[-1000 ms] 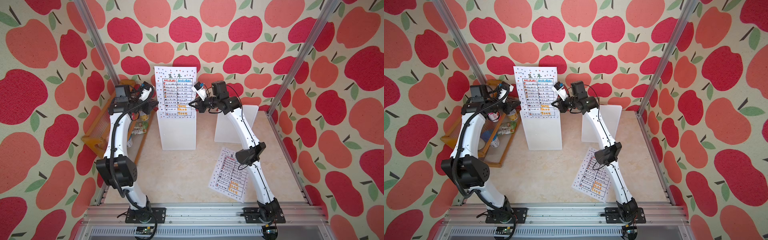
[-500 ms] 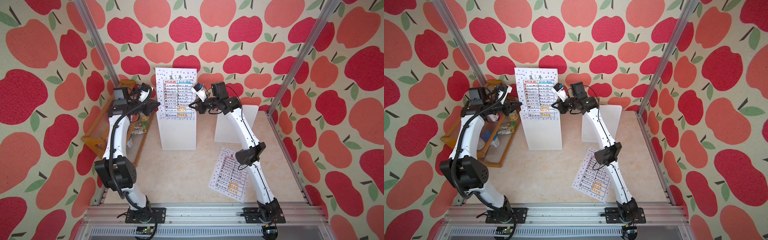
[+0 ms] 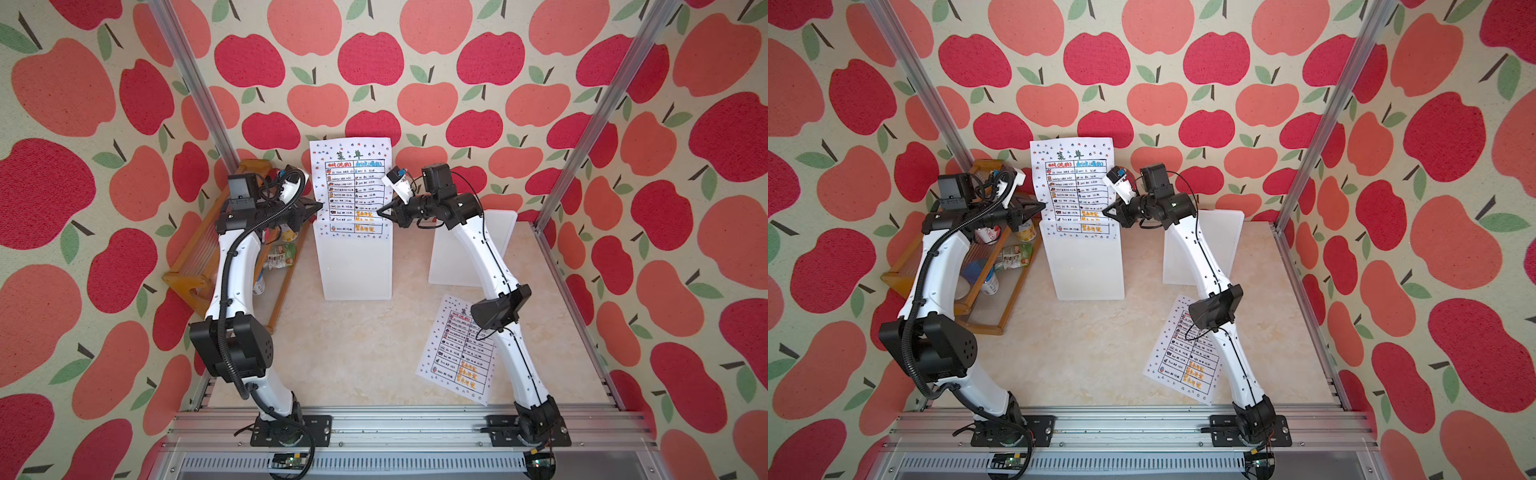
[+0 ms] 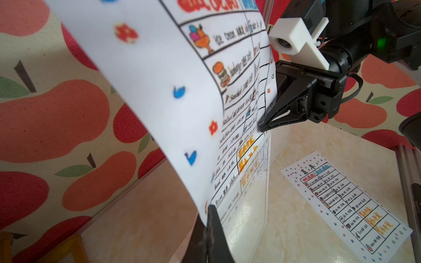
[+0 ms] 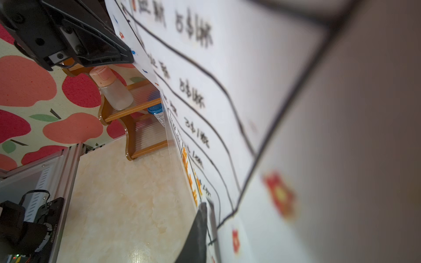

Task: Insert the menus into the narrow rack
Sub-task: Insert the menu into the narrow rack.

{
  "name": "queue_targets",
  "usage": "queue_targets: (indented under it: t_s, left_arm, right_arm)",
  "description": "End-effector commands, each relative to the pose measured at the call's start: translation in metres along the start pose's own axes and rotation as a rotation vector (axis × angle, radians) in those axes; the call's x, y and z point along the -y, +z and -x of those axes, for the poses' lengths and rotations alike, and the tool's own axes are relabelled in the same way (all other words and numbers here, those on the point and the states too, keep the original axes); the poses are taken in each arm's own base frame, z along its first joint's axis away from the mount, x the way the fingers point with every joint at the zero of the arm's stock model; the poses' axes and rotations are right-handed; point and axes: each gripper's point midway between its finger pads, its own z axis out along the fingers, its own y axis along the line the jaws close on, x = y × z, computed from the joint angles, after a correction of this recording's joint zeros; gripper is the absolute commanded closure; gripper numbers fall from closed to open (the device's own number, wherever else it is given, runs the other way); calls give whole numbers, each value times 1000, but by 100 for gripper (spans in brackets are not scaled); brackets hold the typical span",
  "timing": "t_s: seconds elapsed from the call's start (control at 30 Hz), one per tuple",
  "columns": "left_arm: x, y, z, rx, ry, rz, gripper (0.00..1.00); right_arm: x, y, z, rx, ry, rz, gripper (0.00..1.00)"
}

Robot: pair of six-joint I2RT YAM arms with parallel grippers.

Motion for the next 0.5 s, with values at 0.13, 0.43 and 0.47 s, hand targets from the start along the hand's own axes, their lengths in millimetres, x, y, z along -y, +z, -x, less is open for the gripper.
queue_targets:
  t_s: [0.13, 0.43, 0.47]
  left_arm:
    - [4, -2, -2, 5, 25, -24, 100]
    - [2, -5, -9, -12, 8, -17, 100]
    - [2, -5, -10, -13, 9, -12, 100]
  right_arm:
    - [-10, -11, 31, 89, -61, -3, 65]
    - [-3, -19, 55, 178, -92, -26, 60]
    - [-2, -20, 57, 186, -93, -27, 60]
